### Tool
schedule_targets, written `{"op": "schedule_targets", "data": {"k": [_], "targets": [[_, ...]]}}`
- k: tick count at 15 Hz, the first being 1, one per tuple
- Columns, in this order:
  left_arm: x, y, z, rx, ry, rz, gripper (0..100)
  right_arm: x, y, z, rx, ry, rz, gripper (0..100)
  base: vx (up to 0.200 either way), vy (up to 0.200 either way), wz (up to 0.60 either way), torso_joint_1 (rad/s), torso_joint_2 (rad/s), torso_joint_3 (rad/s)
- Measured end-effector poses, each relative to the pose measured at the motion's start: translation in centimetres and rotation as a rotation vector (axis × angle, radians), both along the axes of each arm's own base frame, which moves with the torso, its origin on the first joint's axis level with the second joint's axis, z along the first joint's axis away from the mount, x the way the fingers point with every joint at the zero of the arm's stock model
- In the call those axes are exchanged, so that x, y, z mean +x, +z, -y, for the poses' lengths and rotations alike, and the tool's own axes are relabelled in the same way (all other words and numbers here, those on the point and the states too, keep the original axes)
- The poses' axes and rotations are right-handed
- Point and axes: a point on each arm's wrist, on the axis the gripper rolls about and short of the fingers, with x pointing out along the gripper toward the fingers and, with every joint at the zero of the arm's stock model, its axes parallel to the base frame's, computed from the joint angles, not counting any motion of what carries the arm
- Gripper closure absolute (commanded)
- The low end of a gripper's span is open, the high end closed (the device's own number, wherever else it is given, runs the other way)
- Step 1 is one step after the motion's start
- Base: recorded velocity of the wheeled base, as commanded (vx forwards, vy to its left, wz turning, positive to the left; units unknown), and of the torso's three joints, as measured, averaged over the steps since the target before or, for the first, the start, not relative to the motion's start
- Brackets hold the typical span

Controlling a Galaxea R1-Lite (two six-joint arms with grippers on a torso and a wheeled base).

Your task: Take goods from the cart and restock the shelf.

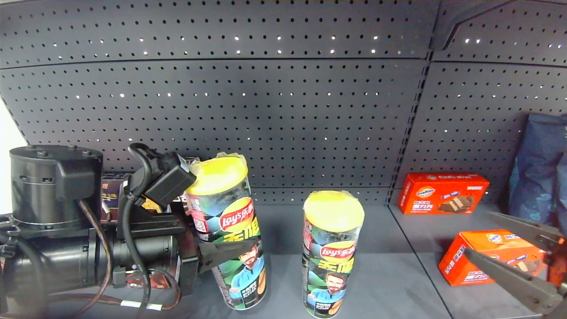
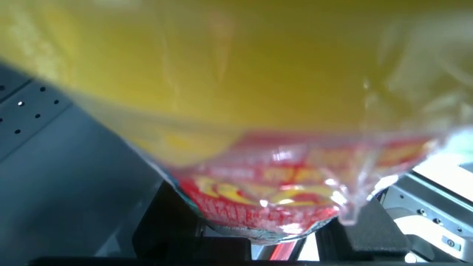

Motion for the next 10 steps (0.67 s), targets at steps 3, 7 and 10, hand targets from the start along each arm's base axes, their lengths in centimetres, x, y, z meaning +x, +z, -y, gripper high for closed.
{"op": "schedule_targets", "data": {"k": [3,7,10], "targets": [[0.2,0.0,0.1,0.0,-0.001,0.001,100,-3.8,-1.2,2.8,0.048,-0.24,0.052,0,0.0,0.0,0.0,0.0,0.0,0.0],[0.7,0.3,0.5,-0.005,-0.01,0.009,100,-8.6,-5.3,3.9,0.04,-0.485,-0.033,0,0.0,0.0,0.0,0.0,0.0,0.0],[0.9,0.7,0.6,-0.013,-0.015,0.021,100,-11.2,-8.2,4.1,-0.004,-0.71,-0.059,0,0.0,0.0,0.0,0.0,0.0,0.0]]}}
